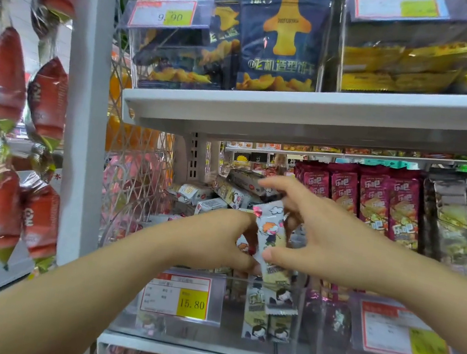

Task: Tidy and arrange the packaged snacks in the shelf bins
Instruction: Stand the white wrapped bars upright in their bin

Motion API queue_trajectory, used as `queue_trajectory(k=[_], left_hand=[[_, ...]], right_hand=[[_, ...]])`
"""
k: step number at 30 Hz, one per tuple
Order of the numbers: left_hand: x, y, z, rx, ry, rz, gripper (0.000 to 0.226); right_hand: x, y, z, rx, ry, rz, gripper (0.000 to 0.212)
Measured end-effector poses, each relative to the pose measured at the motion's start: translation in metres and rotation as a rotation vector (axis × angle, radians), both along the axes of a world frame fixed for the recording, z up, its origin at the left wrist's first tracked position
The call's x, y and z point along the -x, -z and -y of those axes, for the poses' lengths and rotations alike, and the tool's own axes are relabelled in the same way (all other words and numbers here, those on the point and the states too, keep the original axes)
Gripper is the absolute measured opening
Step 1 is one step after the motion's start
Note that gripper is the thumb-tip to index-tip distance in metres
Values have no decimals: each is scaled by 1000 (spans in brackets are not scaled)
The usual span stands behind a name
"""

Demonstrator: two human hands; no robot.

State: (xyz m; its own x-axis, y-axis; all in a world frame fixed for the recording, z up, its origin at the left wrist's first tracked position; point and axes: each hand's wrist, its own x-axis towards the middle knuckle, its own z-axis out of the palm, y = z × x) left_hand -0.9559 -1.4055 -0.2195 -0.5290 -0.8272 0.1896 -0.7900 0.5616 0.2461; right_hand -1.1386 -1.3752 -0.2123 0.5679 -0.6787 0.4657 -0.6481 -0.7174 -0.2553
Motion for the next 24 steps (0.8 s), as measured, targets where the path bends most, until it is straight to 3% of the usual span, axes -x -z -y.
queue_trajectory(k=[1,4,7,12,20,24], left_hand=[[1,0,0,22,-2,4,22],[-1,2,0,36,53,-29,20],[-3,4,1,29,61,-47,32],[-1,5,0,64,60,-29,26],[3,6,0,56,21,-10,32],[2,8,-1,53,14,-10,36]], right_hand=[[2,1,1,18,-13,-9,53],[3,0,-1,96,-19,-141,33],[5,2,-2,86,-20,-202,18],[5,3,-5,60,-12,-296,3],[2,7,3,51,6,-485,47],[6,6,2,44,-2,-462,41]])
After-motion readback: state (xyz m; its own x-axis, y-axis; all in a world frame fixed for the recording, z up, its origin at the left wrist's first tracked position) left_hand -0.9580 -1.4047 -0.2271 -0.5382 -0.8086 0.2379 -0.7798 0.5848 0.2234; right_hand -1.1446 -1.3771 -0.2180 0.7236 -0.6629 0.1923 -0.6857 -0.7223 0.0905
